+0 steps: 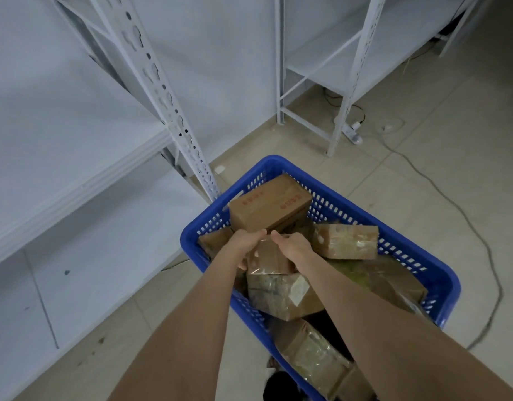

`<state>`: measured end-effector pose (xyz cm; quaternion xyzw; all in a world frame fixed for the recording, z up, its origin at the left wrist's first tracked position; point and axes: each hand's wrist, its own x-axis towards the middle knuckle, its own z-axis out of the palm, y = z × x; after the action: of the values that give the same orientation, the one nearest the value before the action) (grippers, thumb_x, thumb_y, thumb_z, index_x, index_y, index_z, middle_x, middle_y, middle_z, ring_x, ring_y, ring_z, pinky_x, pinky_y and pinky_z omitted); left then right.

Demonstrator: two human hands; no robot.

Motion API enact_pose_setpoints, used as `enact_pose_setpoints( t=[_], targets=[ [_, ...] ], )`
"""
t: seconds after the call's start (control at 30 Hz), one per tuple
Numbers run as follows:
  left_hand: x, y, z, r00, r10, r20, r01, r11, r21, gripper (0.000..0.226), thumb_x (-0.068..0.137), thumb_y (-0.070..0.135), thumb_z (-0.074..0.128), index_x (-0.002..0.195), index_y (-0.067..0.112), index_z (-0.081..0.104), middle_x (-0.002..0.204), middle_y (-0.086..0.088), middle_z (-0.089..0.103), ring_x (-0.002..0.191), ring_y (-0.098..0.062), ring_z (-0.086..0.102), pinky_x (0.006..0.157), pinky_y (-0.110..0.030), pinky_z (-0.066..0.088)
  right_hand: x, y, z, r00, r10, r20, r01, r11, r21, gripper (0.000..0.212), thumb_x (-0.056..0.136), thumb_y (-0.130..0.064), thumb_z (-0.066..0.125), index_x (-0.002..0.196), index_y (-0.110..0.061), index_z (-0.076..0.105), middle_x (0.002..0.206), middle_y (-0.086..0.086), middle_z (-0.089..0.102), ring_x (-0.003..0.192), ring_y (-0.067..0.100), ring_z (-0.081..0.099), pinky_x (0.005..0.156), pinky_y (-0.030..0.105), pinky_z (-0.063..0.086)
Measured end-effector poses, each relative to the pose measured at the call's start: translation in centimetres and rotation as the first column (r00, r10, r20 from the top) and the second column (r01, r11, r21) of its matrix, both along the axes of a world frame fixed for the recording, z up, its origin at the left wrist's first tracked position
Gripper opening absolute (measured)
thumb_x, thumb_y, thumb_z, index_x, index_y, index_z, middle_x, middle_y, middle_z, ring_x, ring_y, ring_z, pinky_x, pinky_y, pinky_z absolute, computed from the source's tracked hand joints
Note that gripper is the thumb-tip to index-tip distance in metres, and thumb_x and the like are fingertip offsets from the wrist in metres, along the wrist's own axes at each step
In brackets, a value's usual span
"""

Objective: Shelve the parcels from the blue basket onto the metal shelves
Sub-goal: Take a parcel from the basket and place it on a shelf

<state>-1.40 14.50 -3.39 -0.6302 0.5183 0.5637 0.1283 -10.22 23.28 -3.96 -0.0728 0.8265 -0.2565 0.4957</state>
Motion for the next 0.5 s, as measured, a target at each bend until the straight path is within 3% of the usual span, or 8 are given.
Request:
enact_pose_setpoints(
  t=[0.17, 0.3, 0.37, 0.43, 0.5],
  targets=[
    [-0.4, -0.1, 4.3, 0.99, 0.089, -0.108, -0.084, 0.995, 0.048, 0.058, 0.089, 0.041, 0.062, 0.136, 0.014, 0.042, 0.133, -0.013, 0.052, 0.12, -0.036, 0.052, 0.087, -0.059, 0.051, -1.4, 0.8, 3.5, 0.992, -0.09, -0.085, 0.092, 0.996, 0.021, 0.067, 0.097, -0.056, 0.037, 0.142, -0.005, 0.037, 0.134, 0.015, 0.05, 0.119, 0.032, 0.05, 0.097, 0.04, 0.043],
    [-0.1, 1.3, 9.3, 0.98, 0.089, -0.177, -0.093, 0.996, -0.017, 0.05, 0.09, 0.04, 0.061, 0.129, 0.013, 0.045, 0.124, -0.01, 0.055, 0.116, -0.035, 0.053, 0.091, -0.058, 0.048, -1.3, 1.9, 7.8, 0.975, -0.22, -0.024, 0.219, 0.975, -0.03, 0.054, 0.098, -0.045, 0.042, 0.139, -0.01, 0.039, 0.118, 0.013, 0.05, 0.094, 0.028, 0.048, 0.084, 0.043, 0.046],
    [0.1, 2.3, 12.2, 0.968, 0.116, -0.224, -0.133, 0.989, -0.064, 0.043, 0.09, 0.037, 0.062, 0.121, 0.013, 0.045, 0.117, -0.01, 0.055, 0.113, -0.034, 0.054, 0.091, -0.056, 0.049, -1.3, 2.5, 10.3, 0.959, -0.282, 0.009, 0.282, 0.955, -0.088, 0.052, 0.096, -0.039, 0.046, 0.139, -0.01, 0.038, 0.115, 0.012, 0.049, 0.093, 0.028, 0.047, 0.086, 0.043, 0.047],
    [0.4, 3.2, 15.2, 0.949, 0.158, -0.274, -0.195, 0.974, -0.115, 0.043, 0.088, 0.033, 0.065, 0.119, 0.009, 0.047, 0.114, -0.01, 0.057, 0.104, -0.031, 0.057, 0.083, -0.049, 0.052, -1.2, 3.1, 13.2, 0.944, -0.323, 0.073, 0.331, 0.924, -0.192, 0.053, 0.092, -0.036, 0.055, 0.136, -0.01, 0.039, 0.114, 0.01, 0.05, 0.1, 0.029, 0.052, 0.091, 0.043, 0.048],
    [0.9, 4.1, 18.0, 0.925, 0.171, -0.338, -0.241, 0.954, -0.178, 0.029, 0.088, 0.025, 0.066, 0.103, 0.005, 0.053, 0.099, -0.01, 0.061, 0.084, -0.024, 0.06, 0.07, -0.039, 0.052, -0.9, 3.6, 15.6, 0.931, -0.335, 0.147, 0.364, 0.884, -0.293, 0.055, 0.082, -0.035, 0.066, 0.127, -0.011, 0.045, 0.112, 0.01, 0.057, 0.101, 0.03, 0.057, 0.092, 0.047, 0.05]
  ],
)
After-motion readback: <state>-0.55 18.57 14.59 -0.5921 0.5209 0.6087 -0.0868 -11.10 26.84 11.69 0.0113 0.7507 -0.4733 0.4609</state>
